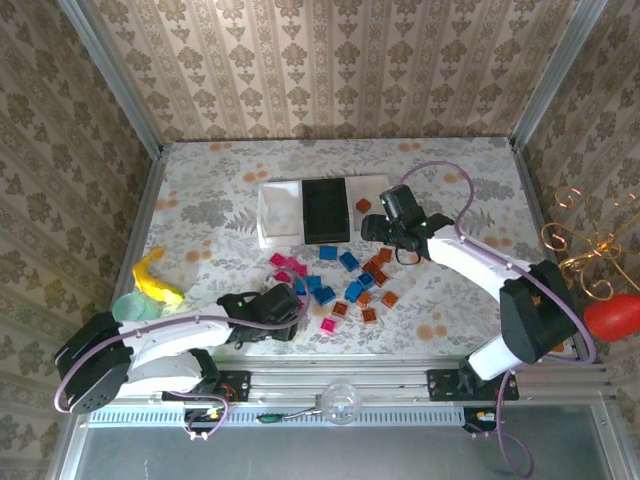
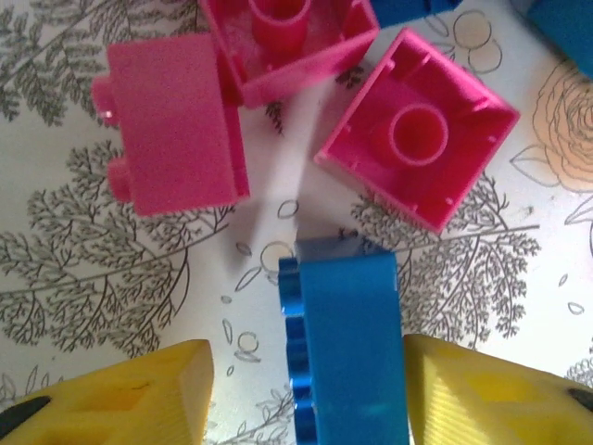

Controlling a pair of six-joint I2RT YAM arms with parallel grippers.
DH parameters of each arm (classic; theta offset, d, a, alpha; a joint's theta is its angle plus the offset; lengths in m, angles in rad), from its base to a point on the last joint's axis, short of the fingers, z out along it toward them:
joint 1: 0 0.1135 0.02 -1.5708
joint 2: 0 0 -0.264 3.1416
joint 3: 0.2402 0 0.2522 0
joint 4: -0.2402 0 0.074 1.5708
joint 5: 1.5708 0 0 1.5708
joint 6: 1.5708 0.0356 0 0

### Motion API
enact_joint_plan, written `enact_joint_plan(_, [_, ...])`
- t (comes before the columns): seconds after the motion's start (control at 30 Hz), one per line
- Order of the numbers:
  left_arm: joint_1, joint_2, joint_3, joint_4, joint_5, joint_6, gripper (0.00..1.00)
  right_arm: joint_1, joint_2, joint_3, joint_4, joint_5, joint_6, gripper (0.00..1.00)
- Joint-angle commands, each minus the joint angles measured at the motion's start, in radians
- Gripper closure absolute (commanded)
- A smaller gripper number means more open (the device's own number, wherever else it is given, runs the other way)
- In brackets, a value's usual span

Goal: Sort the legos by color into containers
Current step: Place the lego in the container, then pick up the lego from the middle-left of the table, then place the lego in the container.

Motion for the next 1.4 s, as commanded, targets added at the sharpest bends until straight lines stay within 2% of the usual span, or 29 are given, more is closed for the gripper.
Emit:
enact_joint_plan(0.0, [-0.01, 0.028, 0.026, 0.032, -0.022, 0.021, 0.49, 0.004, -0.052, -0.026, 0.016, -0.001, 0.021, 0.28])
enact_joint_plan(0.27, [-0.011, 0.015, 0.035, -0.005, -0.006, 0.014, 0.73, 0.006, -0.096, -0.063, 0.013, 0.023, 0.022, 0.28])
enact_joint_plan(0.47, [-0.014, -0.155, 0.089, -0.077, -0.041, 0.004, 0.77, 0.006, -0.107, -0.089, 0.017, 0.013, 0.034, 0.28])
enact_joint_plan(0.53, [0.028, -0.196, 0.128, -0.075, -0.042, 0.046, 0.76, 0.008, -0.106, -0.101, 0.02, 0.01, 0.038, 0.28])
enact_joint_plan(0.63, [0.19, -0.188, 0.187, -0.024, 0.021, 0.131, 0.77, 0.012, -0.149, -0.126, 0.029, 0.008, 0.044, 0.28])
enact_joint_plan(0.8, [0.448, -0.02, 0.306, 0.193, 0.158, 0.224, 0.78, 0.027, -0.167, -0.161, 0.031, 0.01, 0.048, 0.28])
enact_joint_plan(0.9, [0.522, 0.149, 0.423, 0.255, 0.2, 0.25, 0.79, 0.035, -0.173, -0.187, 0.034, 0.01, 0.054, 0.28])
enact_joint_plan(1.03, [0.555, 0.364, 0.607, 0.25, 0.224, 0.276, 0.8, 0.044, -0.167, -0.203, 0.012, 0.008, 0.051, 0.28])
enact_joint_plan(1.2, [0.59, 0.542, 0.746, 0.216, 0.21, 0.277, 0.79, 0.061, -0.2, -0.243, -0.002, 0.009, 0.054, 0.28])
enact_joint_plan(1.37, [0.621, 0.626, 0.815, 0.209, 0.215, 0.28, 0.63, 0.066, -0.255, -0.292, -0.013, 0.01, 0.054, 0.28])
